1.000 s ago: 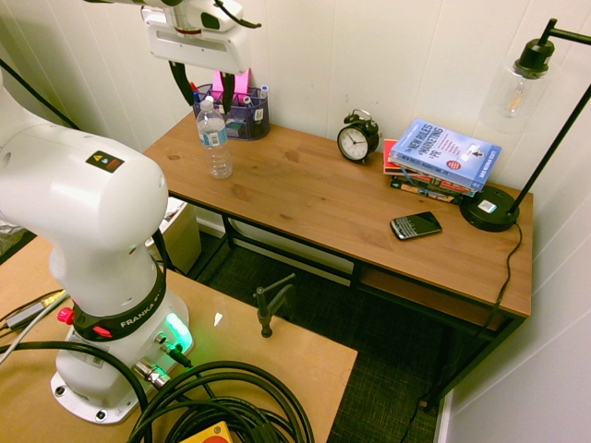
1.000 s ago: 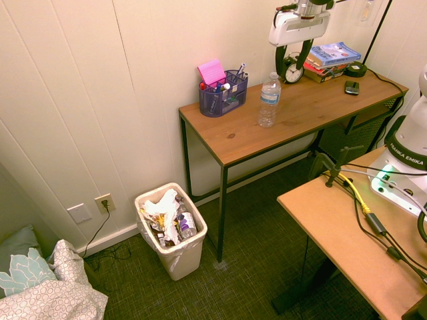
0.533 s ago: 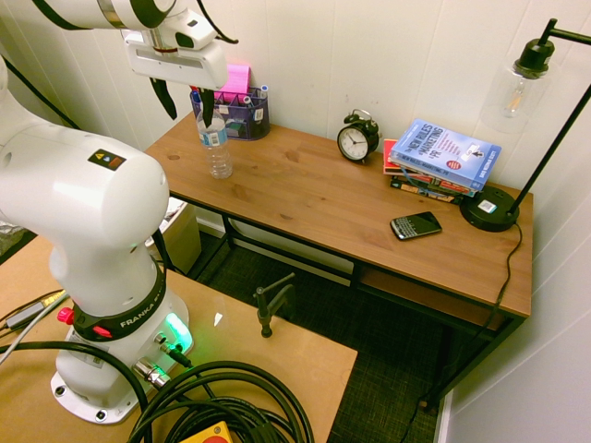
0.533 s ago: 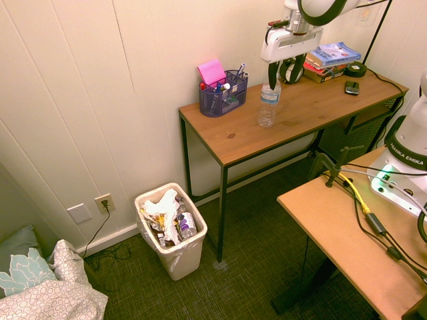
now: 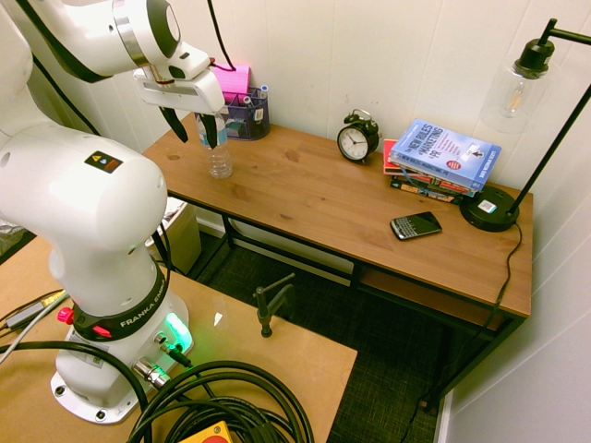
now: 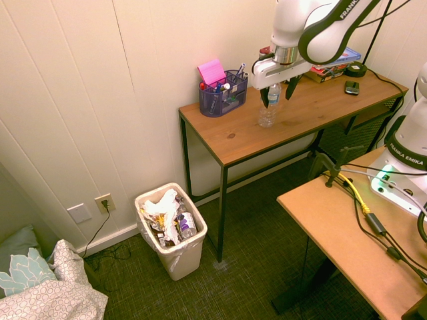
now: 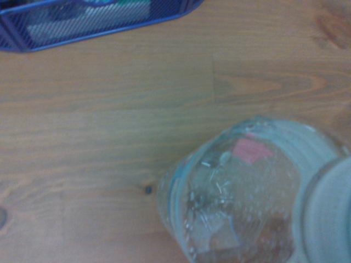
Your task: Throw the bottle in the trash bin
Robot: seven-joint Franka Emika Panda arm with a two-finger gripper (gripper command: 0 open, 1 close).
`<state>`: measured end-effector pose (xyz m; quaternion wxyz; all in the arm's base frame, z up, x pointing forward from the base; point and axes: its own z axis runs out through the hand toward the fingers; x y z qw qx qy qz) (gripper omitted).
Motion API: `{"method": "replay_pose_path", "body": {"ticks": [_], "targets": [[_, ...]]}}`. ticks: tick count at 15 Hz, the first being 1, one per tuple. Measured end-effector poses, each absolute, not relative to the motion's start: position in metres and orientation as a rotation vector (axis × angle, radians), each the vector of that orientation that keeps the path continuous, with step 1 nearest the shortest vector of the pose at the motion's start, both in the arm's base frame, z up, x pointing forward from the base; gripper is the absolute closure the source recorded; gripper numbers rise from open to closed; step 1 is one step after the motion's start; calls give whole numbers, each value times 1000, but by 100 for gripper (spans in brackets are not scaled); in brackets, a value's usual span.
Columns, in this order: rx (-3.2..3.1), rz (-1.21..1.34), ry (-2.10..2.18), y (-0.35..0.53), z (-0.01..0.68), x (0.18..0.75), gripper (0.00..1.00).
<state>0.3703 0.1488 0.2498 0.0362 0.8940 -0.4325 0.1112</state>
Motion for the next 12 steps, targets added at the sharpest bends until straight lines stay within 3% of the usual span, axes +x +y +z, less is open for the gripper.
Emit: {"method": "replay_pose_path", "body": {"ticks": [4, 5, 12], "targets": [[2794, 520, -1349, 143, 244, 373, 0], [2793, 548, -1345, 139, 243, 372, 100], [2798, 654, -1241, 143, 233, 363, 100]]}}
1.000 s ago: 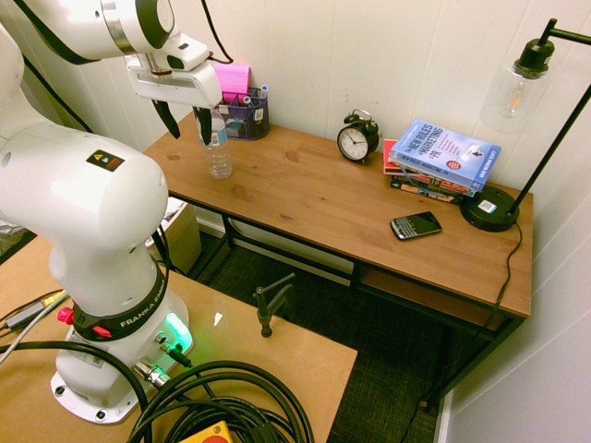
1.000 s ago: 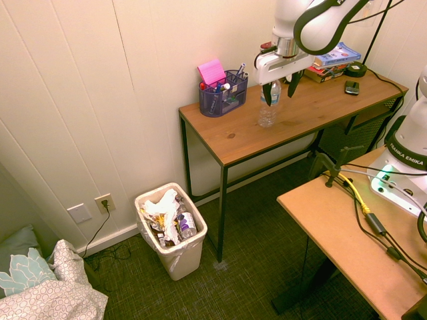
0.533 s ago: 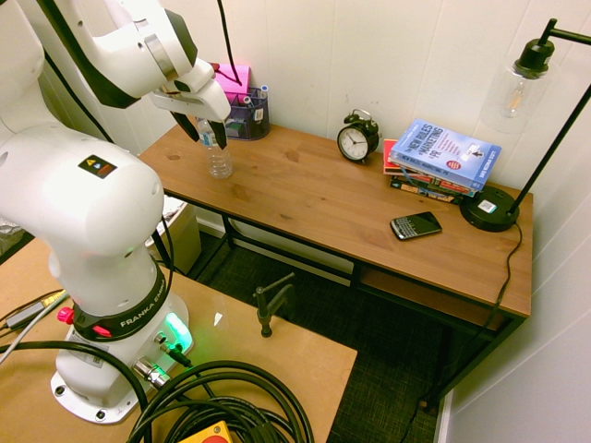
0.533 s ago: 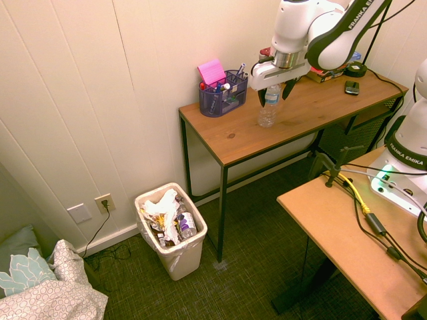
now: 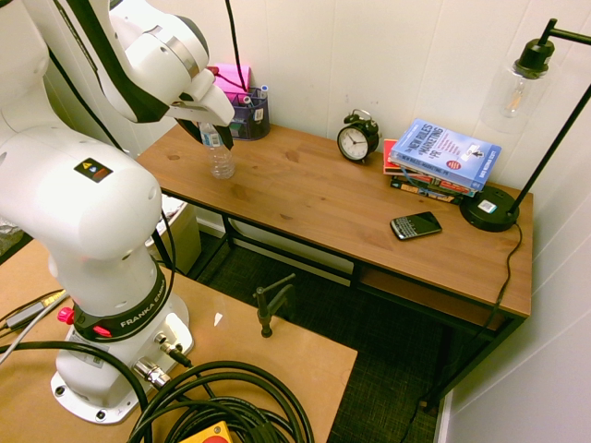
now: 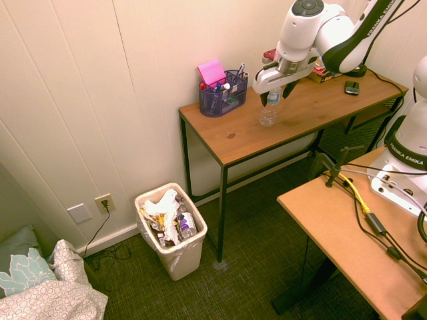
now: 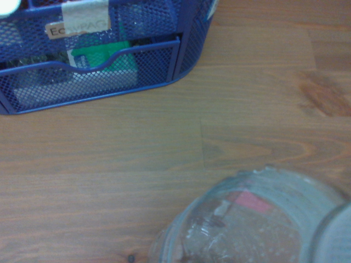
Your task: Throw the bottle in the trash bin
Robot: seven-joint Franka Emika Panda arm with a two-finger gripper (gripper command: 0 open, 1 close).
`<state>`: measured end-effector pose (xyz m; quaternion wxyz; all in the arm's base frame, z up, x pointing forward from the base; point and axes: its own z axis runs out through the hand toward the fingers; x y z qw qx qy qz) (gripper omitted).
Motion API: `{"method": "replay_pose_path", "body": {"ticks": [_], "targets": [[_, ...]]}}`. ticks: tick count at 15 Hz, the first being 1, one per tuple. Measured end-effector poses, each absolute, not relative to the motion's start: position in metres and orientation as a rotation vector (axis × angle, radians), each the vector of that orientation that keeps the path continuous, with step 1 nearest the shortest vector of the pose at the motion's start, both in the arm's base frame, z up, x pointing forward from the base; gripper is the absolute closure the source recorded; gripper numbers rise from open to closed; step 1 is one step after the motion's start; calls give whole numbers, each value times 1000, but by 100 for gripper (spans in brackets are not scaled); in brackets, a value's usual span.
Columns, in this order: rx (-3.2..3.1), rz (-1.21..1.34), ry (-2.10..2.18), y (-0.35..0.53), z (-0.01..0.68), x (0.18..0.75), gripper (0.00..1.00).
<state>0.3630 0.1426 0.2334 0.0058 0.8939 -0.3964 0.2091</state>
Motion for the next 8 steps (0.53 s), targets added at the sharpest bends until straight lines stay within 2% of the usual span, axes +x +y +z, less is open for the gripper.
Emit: {"method": "replay_pose_path", "body": {"ticks": [8], "targets": [[2809, 706, -1189, 150, 231, 357, 100]]}}
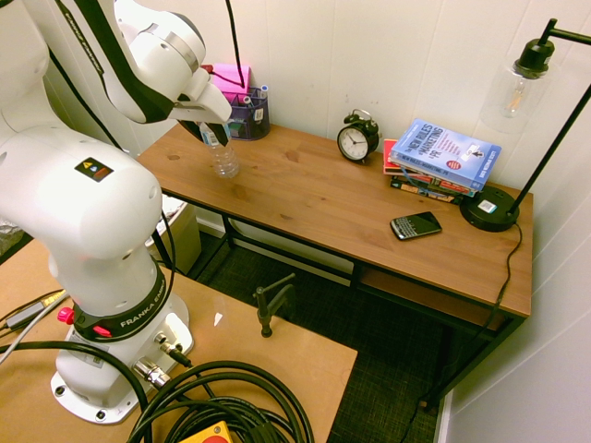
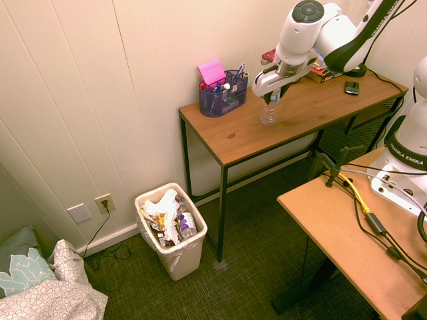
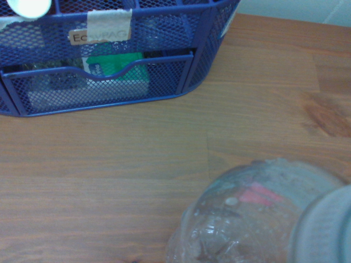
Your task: Throw the bottle in the trash bin
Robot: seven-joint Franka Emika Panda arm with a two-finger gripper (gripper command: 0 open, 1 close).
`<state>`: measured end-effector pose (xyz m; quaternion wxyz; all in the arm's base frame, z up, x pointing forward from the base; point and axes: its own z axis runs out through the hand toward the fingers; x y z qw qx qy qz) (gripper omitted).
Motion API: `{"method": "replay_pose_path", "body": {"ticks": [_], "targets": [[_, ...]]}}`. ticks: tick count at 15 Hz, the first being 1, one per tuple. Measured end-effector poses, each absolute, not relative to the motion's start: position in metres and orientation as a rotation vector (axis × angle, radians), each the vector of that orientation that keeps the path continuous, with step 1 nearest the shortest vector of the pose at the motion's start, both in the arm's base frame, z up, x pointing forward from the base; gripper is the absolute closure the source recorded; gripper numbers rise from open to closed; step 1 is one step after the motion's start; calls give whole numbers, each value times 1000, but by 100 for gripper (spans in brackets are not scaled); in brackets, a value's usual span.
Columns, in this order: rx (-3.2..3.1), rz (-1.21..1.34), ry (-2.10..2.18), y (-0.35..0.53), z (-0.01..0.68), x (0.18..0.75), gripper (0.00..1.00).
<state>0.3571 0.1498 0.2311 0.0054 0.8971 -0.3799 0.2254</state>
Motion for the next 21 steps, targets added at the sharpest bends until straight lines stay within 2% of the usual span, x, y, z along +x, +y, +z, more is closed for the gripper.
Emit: {"method": "replay_pose_path", "body": {"ticks": [6, 13, 21], "targets": [[2825, 749, -1163, 177, 247, 356, 100], [3034, 713, -920, 262, 319, 392, 100], [3284, 49, -564, 395, 314, 462, 100]]}}
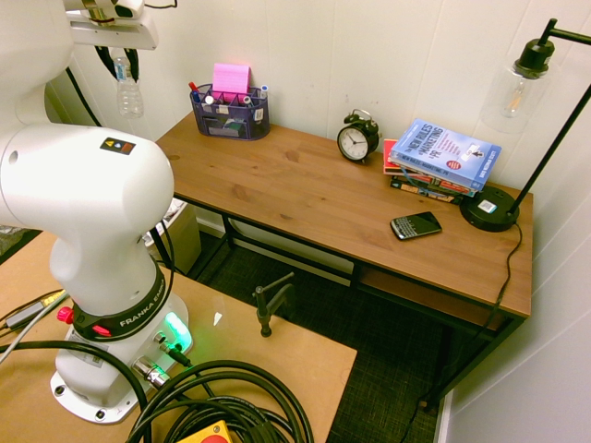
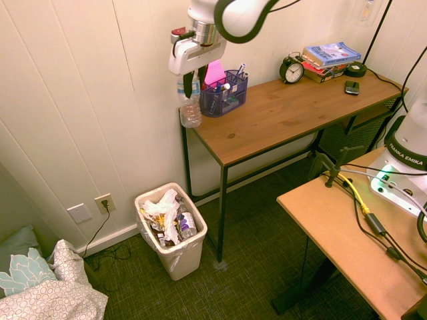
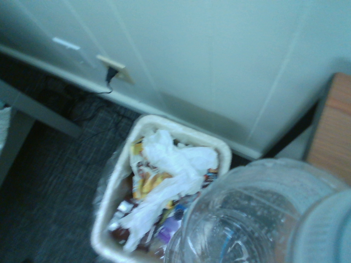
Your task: Throw the bottle in the trash bin
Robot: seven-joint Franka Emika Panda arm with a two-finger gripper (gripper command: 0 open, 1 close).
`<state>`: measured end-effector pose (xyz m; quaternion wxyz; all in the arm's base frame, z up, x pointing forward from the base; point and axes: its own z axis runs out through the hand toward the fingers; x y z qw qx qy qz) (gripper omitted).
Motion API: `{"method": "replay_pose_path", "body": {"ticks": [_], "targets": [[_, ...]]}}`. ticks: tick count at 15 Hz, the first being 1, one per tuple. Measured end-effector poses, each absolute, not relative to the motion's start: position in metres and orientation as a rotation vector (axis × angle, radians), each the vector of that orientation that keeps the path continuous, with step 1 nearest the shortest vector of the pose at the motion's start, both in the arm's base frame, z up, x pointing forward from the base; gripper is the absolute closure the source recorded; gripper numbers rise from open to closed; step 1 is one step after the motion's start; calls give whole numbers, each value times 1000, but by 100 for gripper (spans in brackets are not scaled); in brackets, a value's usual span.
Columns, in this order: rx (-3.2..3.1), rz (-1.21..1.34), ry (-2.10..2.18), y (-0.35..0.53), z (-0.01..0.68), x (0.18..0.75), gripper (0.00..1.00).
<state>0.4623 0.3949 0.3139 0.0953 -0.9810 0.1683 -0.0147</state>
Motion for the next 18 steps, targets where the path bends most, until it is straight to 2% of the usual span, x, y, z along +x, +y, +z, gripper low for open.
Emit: {"method": "replay_pose_path", "body": {"ticks": [5, 6, 10, 18], "targets": [[-2872, 386, 369, 433, 282, 470, 100], [-2869, 423, 374, 435, 277, 473, 0], [-2867, 487, 377, 440, 272, 474, 0], [-2868, 460, 369, 443, 279, 475, 0]]}}
